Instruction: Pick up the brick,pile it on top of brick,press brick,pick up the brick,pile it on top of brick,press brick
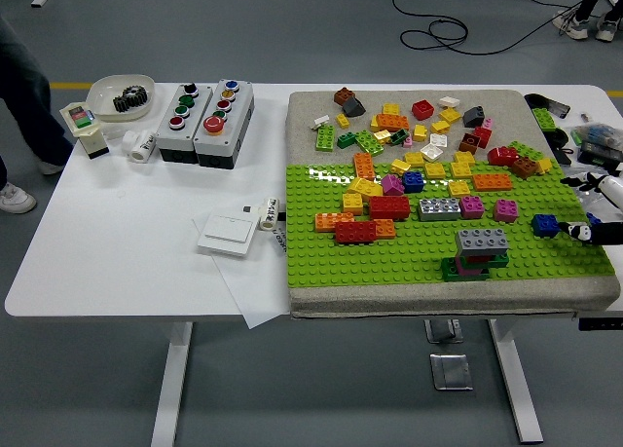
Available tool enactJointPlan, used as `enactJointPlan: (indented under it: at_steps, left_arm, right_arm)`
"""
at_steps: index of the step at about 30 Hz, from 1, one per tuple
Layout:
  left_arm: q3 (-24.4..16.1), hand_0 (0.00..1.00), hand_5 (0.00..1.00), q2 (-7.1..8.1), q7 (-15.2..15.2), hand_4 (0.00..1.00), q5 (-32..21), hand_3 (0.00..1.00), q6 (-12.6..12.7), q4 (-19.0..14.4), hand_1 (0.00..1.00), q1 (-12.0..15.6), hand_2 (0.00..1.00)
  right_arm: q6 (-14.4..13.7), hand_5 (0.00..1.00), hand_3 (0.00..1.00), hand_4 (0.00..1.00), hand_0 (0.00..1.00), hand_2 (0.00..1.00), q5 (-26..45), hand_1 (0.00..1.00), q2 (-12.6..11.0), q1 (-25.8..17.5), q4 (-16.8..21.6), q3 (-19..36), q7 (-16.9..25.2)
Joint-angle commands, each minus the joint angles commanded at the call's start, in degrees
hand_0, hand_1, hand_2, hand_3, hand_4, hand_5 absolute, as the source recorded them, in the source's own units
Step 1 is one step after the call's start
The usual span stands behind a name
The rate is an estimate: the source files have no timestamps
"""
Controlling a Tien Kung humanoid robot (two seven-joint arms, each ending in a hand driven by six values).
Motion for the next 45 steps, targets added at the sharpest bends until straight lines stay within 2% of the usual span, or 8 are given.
enactJointPlan:
  at_steps: [5,6,9,18,35,45]
  left_arm:
    - [0.1,0.617,0.614,0.0,0.0,0.572,-0.2,0.554,0.0,0.0,0.724,0.0,0.692]
    - [0.1,0.616,0.614,0.0,0.0,0.572,-0.2,0.554,0.0,0.0,0.724,-0.1,0.692]
    - [0.1,0.616,0.614,0.01,0.0,0.572,-0.2,0.554,0.0,0.0,0.724,-0.1,0.692]
    - [-0.1,0.612,0.615,-0.03,0.0,0.572,-0.1,0.554,0.1,0.1,0.723,-0.4,0.692]
    - [0.0,0.614,0.616,-0.16,0.0,0.571,-0.3,0.554,0.1,0.0,0.723,-0.5,0.692]
    - [-0.2,0.613,0.615,-0.19,0.2,0.571,0.0,0.554,0.2,0.1,0.725,-0.4,0.692]
  right_arm:
    - [-0.6,0.307,0.791,0.817,0.703,0.733,-0.4,0.683,0.7,0.8,-0.4,-1.3,-0.1]
    - [-0.7,0.301,0.75,0.792,0.688,0.721,-0.9,0.667,0.8,1.0,-0.4,-1.7,-0.2]
    - [-0.7,0.301,0.75,0.792,0.688,0.721,-1.7,0.667,1.0,1.4,-0.6,-2.4,-0.3]
    - [0.2,0.294,0.702,0.762,0.684,0.712,-2.6,0.66,0.8,1.3,-0.2,-2.1,-0.4]
    - [0.4,0.3,0.723,0.765,0.682,0.713,-4.0,0.661,1.3,1.6,-1.9,-3.3,-0.7]
    - [0.1,0.302,0.699,0.75,0.678,0.712,-4.0,0.661,1.5,1.6,-2.5,-4.7,-0.9]
